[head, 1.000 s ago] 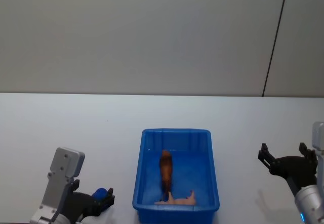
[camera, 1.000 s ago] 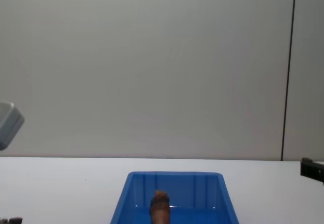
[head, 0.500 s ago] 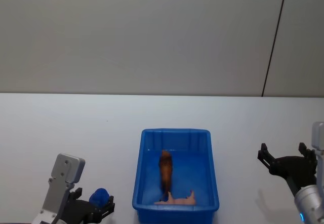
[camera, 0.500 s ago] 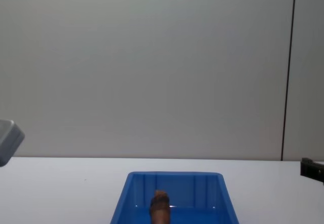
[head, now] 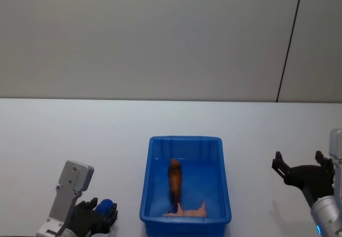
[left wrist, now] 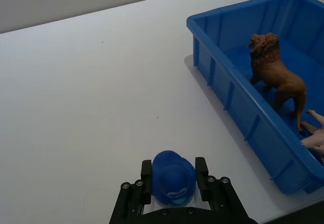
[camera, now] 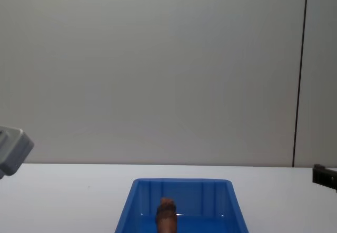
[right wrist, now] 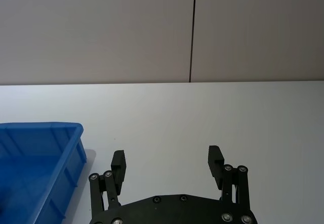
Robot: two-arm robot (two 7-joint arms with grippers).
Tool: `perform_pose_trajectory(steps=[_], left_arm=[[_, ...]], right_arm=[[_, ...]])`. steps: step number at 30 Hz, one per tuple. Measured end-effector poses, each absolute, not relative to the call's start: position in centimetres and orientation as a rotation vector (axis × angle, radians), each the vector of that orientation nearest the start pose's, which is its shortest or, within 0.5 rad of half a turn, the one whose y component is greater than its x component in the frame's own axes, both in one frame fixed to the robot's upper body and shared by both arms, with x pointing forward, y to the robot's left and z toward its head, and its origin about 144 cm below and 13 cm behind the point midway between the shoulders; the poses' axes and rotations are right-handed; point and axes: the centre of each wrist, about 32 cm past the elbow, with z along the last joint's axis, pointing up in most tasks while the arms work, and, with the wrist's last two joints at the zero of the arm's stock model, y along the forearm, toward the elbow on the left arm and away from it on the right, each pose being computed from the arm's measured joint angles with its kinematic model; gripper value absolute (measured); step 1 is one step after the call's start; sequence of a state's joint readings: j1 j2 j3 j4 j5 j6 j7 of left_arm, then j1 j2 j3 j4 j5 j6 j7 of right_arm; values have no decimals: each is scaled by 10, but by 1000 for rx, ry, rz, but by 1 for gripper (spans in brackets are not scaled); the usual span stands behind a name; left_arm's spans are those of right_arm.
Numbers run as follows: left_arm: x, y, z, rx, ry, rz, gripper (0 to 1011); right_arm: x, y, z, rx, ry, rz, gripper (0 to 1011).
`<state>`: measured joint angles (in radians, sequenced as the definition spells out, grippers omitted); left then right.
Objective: Pick up the two dolls from the table and place them into the box.
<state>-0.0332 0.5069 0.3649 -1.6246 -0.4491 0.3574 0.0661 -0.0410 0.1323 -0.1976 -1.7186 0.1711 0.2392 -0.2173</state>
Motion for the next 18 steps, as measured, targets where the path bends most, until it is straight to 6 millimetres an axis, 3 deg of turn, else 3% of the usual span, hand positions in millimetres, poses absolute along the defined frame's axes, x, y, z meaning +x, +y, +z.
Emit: perform_pose_trajectory(steps=[8,18], left_arm=[[452,263,1143,435,235,1271,301],[456,262,1143,454,244,1270,217]], right_arm=[[440,-197,1168,-119,140,-1562,1001],[440,-197,1168,-119,140,-1562,1001]])
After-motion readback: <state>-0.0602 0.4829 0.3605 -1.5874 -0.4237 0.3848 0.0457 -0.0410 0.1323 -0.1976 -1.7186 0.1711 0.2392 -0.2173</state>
